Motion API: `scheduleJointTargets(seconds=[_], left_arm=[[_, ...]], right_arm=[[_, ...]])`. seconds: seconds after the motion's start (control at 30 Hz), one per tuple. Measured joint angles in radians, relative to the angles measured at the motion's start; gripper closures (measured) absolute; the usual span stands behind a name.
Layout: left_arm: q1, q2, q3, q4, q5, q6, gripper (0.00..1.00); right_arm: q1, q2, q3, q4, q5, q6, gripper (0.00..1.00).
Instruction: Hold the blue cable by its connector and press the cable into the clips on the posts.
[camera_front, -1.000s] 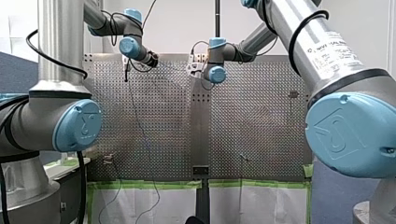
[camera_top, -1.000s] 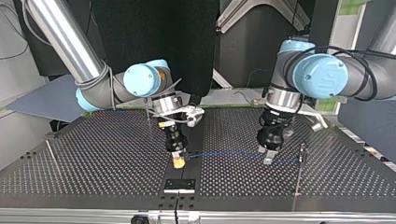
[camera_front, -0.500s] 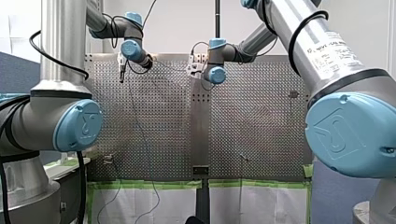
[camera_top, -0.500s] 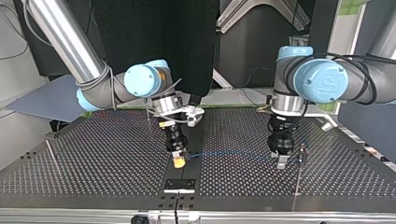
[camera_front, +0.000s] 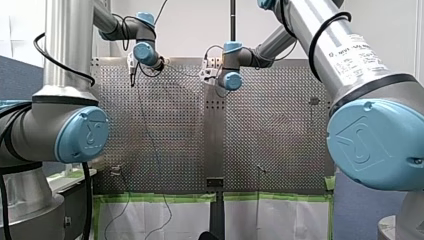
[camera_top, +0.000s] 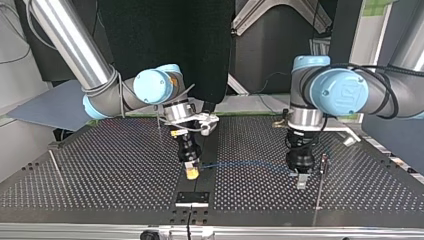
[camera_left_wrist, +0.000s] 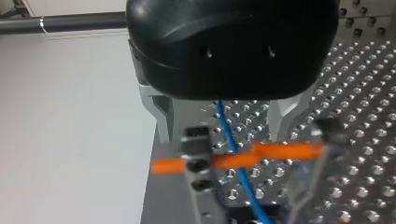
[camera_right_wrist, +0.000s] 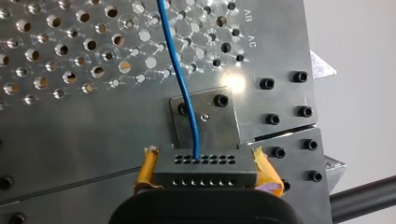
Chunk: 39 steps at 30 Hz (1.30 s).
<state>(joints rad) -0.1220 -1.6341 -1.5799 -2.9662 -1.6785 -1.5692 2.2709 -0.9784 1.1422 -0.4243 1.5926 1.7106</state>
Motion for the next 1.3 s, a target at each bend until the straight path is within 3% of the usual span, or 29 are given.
scheduleJointTargets(seconds=[0.77,1.1,1.3], left_arm=[[-0.004,-0.074,0.055,-0.017,-0.006,0.005,0.0],[-0.005,-0.074,0.061,-0.014,-0.005,0.002,0.0],[-0.004,-0.052,0.062,-0.001,0.003,-0.024,0.0]], right_arm=[[0.0,0.001,0.0,0.0,-0.002,0.002,1.0],[0.0,0.002,0.0,0.001,-0.002,0.0,1.0],[-0.001,0.003,0.0,0.001,-0.002,0.0,1.0]])
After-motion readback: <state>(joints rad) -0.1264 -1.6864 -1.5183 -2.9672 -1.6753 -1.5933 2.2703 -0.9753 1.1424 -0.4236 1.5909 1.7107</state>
